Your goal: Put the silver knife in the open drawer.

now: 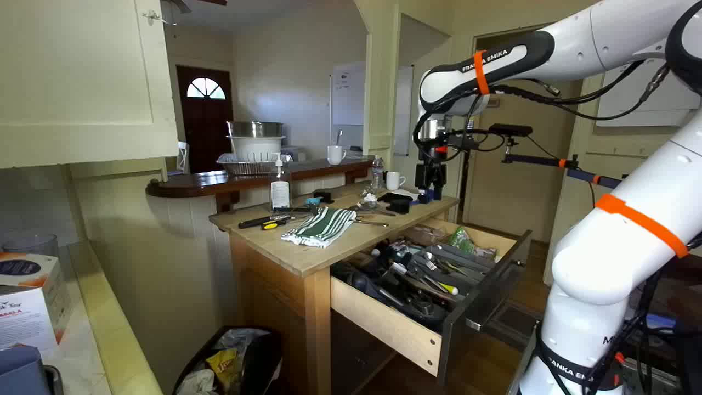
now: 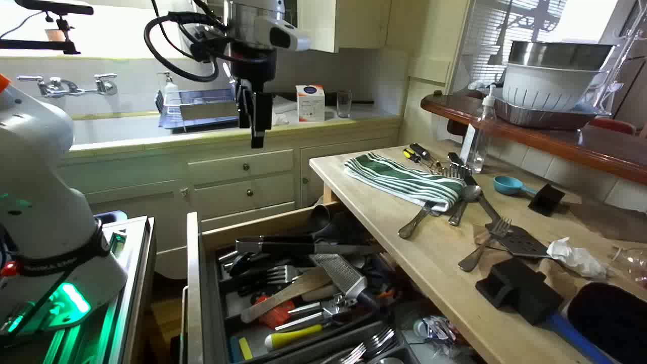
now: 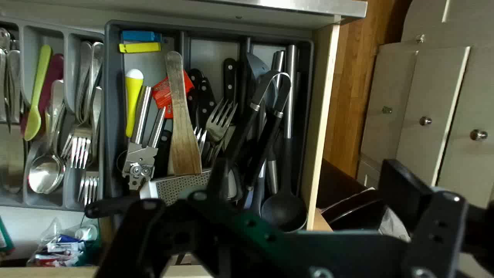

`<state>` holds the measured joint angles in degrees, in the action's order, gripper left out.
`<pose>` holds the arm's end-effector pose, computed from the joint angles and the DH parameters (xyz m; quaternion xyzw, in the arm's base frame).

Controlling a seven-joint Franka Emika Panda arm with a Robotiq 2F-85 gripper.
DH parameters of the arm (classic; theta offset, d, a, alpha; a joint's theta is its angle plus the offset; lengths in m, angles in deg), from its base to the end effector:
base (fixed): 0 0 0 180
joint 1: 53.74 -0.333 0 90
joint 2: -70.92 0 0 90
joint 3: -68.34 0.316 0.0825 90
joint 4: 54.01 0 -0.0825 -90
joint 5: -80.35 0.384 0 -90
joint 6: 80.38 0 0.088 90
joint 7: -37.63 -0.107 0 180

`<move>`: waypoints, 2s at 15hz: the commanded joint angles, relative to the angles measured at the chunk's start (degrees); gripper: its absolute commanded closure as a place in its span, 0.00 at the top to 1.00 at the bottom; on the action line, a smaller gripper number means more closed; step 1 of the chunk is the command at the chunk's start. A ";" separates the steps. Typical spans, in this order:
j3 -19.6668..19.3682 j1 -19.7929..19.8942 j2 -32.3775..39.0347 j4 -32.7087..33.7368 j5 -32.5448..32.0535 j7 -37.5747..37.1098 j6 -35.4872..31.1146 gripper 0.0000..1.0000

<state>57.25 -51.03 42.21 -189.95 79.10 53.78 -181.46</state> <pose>0.3763 -0.1006 0.4951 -0.9970 -0.0374 0.0468 0.0487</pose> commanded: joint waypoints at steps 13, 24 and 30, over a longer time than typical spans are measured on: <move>-5.66 0.00 19.13 5.39 -2.71 20.18 -29.24 1.00; 1.53 6.18 40.27 18.84 20.56 45.45 -42.40 1.00; 3.94 8.49 41.00 19.17 23.24 47.20 -43.30 1.00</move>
<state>58.09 -45.62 83.61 -169.75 100.69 99.86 -223.74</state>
